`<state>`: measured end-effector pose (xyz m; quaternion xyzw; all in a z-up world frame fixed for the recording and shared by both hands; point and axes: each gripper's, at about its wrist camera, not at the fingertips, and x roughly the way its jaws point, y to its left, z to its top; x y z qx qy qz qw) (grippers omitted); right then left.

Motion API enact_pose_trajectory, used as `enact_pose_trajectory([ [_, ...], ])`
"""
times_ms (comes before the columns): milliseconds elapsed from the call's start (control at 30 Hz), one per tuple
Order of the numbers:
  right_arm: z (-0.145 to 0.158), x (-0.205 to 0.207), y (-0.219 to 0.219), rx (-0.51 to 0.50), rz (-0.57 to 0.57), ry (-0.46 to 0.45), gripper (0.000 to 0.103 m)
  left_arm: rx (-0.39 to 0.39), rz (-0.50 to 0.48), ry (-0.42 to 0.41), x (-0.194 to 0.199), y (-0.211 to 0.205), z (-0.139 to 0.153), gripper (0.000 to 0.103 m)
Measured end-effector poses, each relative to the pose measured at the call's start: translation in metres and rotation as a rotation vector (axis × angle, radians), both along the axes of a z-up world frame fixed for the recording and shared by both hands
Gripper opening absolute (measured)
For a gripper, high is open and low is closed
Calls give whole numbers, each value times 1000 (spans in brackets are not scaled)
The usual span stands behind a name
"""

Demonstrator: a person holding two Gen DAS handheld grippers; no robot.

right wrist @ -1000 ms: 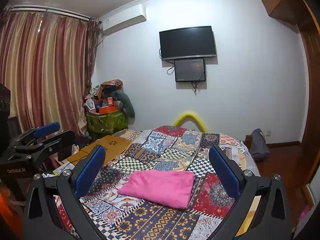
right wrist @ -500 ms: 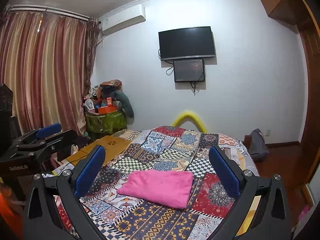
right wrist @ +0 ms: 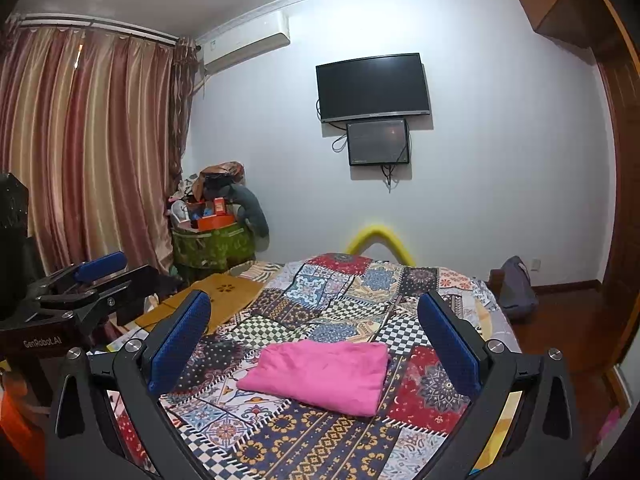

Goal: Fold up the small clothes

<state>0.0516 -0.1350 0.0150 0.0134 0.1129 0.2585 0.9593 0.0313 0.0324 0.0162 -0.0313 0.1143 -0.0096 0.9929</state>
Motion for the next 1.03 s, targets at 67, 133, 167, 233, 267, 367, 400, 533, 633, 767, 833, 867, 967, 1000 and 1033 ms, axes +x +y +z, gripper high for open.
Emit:
enact_pose_trajectory([
  [67,0,-1,0,1,1,-2,103,-2,-6,4,0,0,0,103],
  [133,0,-1,0,-3,-2,-3,103,-3,-18,10,1,0,0,103],
  [167,0,-1,1,-4,-2,-4,103,-2,-22,9,1,0,0,103],
  [233,0,-1,0,-3,-2,-4,103,3,-23,7,0,-1,-1,103],
  [267,0,-1,0,-3,-2,-5,103,4,-27,8,0,-1,-1,103],
  [367,1,-1,0,-1,-4,-5,103,-2,-38,13,1,-1,-1,103],
  [400,1,-1,0,-1,-3,-5,103,-3,-40,14,1,-1,-1,103],
  [533,1,-1,0,-1,-6,-4,103,-3,-42,16,1,-1,-1,103],
  [633,1,-1,0,0,-7,-4,103,-6,-42,19,1,0,-1,103],
  [767,0,0,-1,1,-12,0,103,-15,-40,19,1,1,-1,103],
  [833,0,1,-1,3,-13,2,103,-14,-38,20,2,2,-1,103],
  [867,0,1,-1,3,-13,2,103,-14,-38,21,3,2,-1,103],
  [967,0,1,0,3,-13,2,103,-11,-44,29,5,1,-3,103],
  [1000,0,1,0,3,-13,3,103,-11,-42,30,5,1,-3,103],
  [1033,0,1,0,2,-12,3,103,-11,-41,31,6,1,-4,103],
])
